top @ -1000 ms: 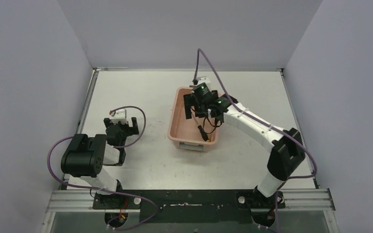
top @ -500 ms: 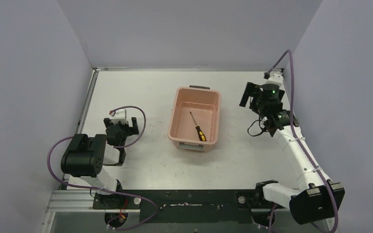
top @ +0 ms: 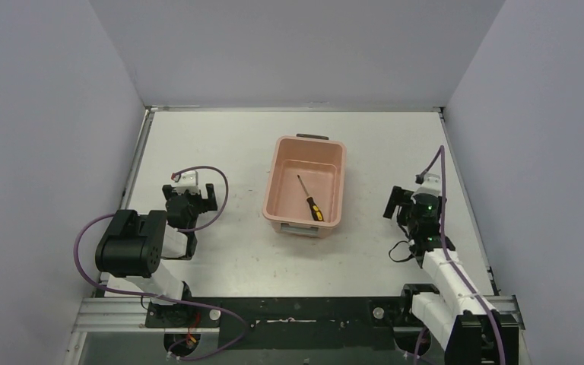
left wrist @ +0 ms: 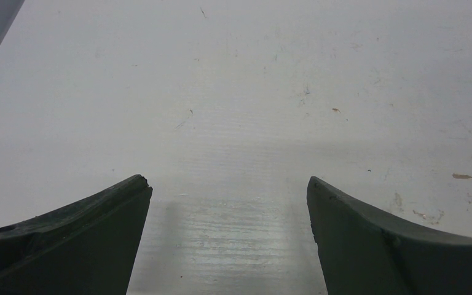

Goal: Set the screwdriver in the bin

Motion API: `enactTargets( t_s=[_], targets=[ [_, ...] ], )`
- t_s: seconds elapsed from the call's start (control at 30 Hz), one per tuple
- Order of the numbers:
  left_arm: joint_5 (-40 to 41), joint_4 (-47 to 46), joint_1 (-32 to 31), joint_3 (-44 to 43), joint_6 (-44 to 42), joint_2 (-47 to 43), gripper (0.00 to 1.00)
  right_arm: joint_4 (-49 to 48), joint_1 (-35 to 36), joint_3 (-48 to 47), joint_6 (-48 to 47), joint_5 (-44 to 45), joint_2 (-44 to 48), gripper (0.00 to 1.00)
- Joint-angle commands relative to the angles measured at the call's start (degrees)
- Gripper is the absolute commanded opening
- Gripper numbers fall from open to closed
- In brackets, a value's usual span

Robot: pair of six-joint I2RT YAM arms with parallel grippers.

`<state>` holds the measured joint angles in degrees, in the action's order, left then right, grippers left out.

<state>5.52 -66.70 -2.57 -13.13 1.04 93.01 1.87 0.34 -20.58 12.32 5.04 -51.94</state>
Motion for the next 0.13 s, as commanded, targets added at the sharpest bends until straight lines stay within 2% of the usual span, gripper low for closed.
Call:
enactTargets(
  t_s=[0.0, 0.1],
  targets=[
    [-0.33, -3.43, -0.07, -1.11, 0.09, -0.59, 0.97, -14.29, -0.22, 0.85, -1.97, -0.58, 3.52, 1.0],
    [-0.33, -3.43, -0.07, -1.11, 0.1, -0.72, 0.97, -13.86, -0.21, 0.61, -1.8, -0.48, 3.64, 1.0]
  ],
)
